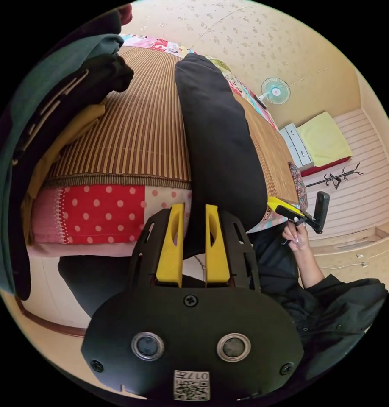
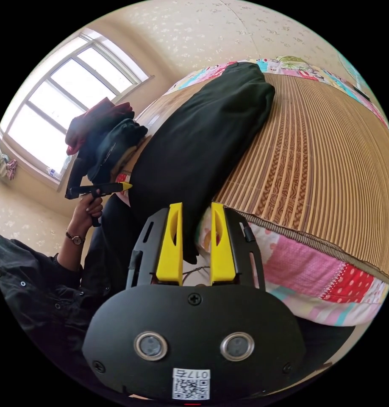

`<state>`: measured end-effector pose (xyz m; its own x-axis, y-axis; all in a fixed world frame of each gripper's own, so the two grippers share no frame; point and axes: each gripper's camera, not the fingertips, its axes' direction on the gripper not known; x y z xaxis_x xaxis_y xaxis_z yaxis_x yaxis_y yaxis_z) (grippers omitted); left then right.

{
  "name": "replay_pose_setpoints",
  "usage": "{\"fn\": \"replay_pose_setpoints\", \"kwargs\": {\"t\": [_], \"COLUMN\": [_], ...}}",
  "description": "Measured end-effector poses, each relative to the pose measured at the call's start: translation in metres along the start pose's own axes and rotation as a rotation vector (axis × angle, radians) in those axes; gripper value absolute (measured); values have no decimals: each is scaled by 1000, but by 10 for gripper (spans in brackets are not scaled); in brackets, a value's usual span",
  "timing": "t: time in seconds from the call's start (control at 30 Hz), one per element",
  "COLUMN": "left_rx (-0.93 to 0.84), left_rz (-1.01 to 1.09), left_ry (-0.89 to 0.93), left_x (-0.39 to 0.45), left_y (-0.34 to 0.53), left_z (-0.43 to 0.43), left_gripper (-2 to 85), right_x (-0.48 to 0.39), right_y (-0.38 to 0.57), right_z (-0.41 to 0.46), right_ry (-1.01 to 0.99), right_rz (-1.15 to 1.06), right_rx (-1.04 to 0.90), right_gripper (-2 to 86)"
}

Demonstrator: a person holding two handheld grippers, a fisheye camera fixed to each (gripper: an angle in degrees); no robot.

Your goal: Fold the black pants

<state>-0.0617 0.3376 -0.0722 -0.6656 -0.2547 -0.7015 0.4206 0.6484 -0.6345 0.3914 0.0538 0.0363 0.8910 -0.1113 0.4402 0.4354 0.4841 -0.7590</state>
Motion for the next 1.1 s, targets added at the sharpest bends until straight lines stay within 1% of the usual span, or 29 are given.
{"fn": "replay_pose_setpoints", "kwargs": {"t": [0.1, 0.17, 0.27, 0.47, 0.53, 0.63, 0.7, 0.77, 0.83, 0.9, 0.93, 1.03, 1.1], "left_rx": [-16, -9, -7, -7, -11, -11, -6, -21, -32, -31, -36, -62, -83], "left_rz": [-16, -17, -22, -55, -58, 8, 73, 75, 46, 16, 15, 59, 111], "left_ry": [50, 40, 23, 18, 26, 18, 67, 92, 89, 104, 104, 35, 16], "left_x": [-4, -3, -1, -4, -7, 0, 5, -1, -10, -16, -16, -5, -1], "left_y": [2, 4, 5, 8, 9, 14, 21, 26, 30, 35, 35, 40, 42], "left_z": [4, 3, 1, -2, -5, -21, -30, -27, -22, -22, -22, -32, -42], "left_gripper": [74, 72, 70, 64, 55, 40, 38, 36, 33, 28, 26, 19, 12], "right_x": [-4, -8, -10, -5, -5, -9, -13, -16, -17, -24, -28, -50, -58], "right_y": [3, 4, 5, 3, -1, -1, 2, 4, 6, 12, 15, 19, 20], "right_z": [-4, -5, -2, -4, -12, -48, -80, -86, -70, -28, -19, -18, -33], "right_ry": [12, 9, -57, -106, -143, -271, -361, -378, -299, -85, -45, -13, -52], "right_rz": [13, 9, 18, 38, 18, -32, -81, -119, -135, -130, -138, -188, -215], "right_rx": [13, 17, 19, 27, 25, 107, 193, 195, 118, -52, -79, -70, -22], "right_gripper": [57, 56, 61, 23, 18, 13, 10, 9, 8, 8, 8, 9, 11]}}
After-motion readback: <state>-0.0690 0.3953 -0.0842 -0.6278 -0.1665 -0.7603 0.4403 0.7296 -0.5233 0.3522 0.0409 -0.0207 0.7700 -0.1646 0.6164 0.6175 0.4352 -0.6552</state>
